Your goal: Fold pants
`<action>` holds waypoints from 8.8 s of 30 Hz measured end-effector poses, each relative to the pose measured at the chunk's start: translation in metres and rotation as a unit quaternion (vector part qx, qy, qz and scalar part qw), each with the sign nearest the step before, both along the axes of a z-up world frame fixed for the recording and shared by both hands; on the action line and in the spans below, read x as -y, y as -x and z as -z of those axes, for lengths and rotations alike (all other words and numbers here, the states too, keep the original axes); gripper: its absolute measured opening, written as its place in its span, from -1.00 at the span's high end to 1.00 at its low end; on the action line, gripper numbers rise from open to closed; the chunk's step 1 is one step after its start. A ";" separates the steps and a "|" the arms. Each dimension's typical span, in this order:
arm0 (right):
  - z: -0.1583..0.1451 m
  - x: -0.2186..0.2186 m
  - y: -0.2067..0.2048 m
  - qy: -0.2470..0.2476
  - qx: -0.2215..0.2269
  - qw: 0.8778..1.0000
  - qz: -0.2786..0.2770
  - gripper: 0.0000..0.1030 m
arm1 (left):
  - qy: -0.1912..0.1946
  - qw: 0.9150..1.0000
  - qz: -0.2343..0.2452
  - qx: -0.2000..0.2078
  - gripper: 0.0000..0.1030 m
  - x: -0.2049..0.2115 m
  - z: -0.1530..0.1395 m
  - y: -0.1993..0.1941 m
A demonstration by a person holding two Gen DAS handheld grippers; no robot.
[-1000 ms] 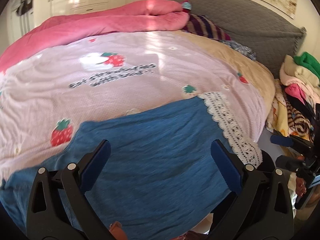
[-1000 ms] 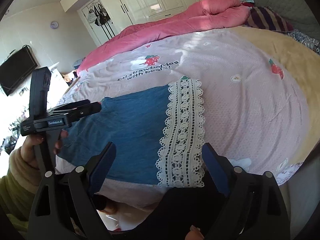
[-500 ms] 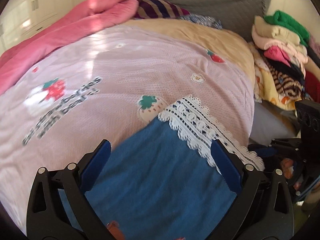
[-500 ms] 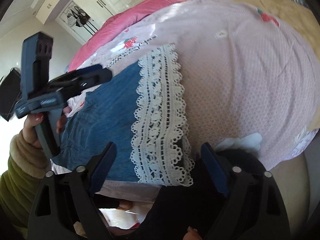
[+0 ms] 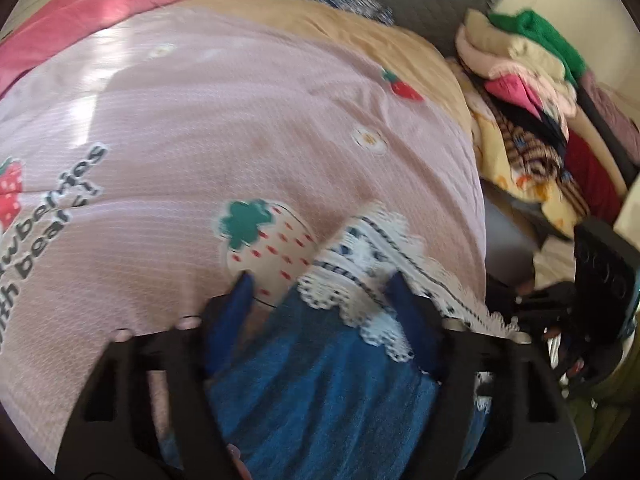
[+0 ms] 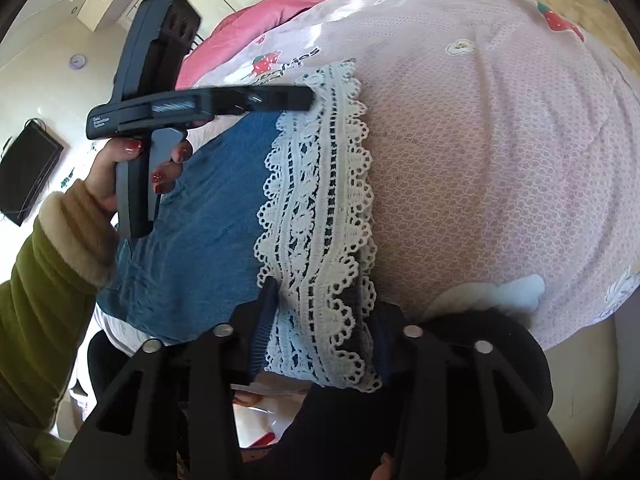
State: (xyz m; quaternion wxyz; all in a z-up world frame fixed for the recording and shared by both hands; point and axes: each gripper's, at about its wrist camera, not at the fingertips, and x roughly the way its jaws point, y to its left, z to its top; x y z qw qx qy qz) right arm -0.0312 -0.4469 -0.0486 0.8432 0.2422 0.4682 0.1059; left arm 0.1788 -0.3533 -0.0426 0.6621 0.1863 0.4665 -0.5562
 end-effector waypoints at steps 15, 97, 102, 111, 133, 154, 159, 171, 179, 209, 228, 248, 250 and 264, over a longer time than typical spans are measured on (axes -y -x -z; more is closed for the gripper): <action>-0.062 -0.041 0.005 0.024 0.089 0.995 -0.034 0.62 | 0.106 0.994 -0.016 0.010 0.68 -0.050 -0.048 0.006; -0.053 -0.260 -0.228 0.037 0.039 0.979 -0.196 0.41 | 0.073 0.934 -0.333 0.108 -0.31 -0.313 -0.010 0.172; -0.080 -0.247 -0.212 0.064 0.069 0.974 -0.204 -0.01 | 0.101 0.921 -0.368 0.081 -0.42 -0.337 -0.016 0.162; -0.053 -0.279 -0.223 0.158 0.011 0.959 -0.235 -0.02 | 0.076 0.919 -0.381 0.072 -0.15 -0.333 -0.008 0.164; -0.063 -0.282 -0.199 0.093 0.069 0.958 -0.262 0.49 | 0.046 0.928 -0.365 0.062 0.54 -0.317 0.005 0.168; -0.071 -0.276 -0.212 0.076 0.110 0.967 -0.219 -0.13 | 0.056 0.926 -0.369 0.052 0.49 -0.322 0.006 0.170; -0.089 -0.253 -0.188 0.074 0.122 0.968 -0.209 -0.49 | 0.063 0.918 -0.385 0.069 0.26 -0.333 -0.008 0.171; -0.098 -0.240 -0.137 0.106 0.145 0.963 -0.201 -0.80 | 0.053 0.895 -0.431 0.105 -0.12 -0.352 -0.030 0.178; -0.108 -0.242 -0.121 0.099 0.152 0.960 -0.214 -0.83 | 0.044 0.884 -0.450 0.124 -0.40 -0.355 -0.037 0.184; -0.085 -0.406 -0.181 0.123 0.103 0.904 -0.397 -0.89 | 0.063 0.806 -0.585 0.061 -0.81 -0.455 -0.013 0.179; -0.026 -0.486 -0.211 0.103 -0.001 0.867 -0.487 -0.02 | 0.114 0.798 -0.590 0.039 -0.81 -0.459 0.002 0.159; -0.087 -0.407 -0.192 -0.035 0.060 0.885 -0.460 0.39 | 0.223 0.792 -0.568 -0.013 -0.20 -0.477 -0.005 0.143; -0.094 -0.395 -0.190 -0.036 0.070 0.887 -0.454 0.39 | 0.228 0.794 -0.563 0.004 -0.14 -0.474 -0.015 0.146; -0.117 -0.302 -0.178 -0.043 0.103 0.908 -0.405 0.39 | 0.206 0.833 -0.506 0.086 -0.10 -0.409 -0.072 0.155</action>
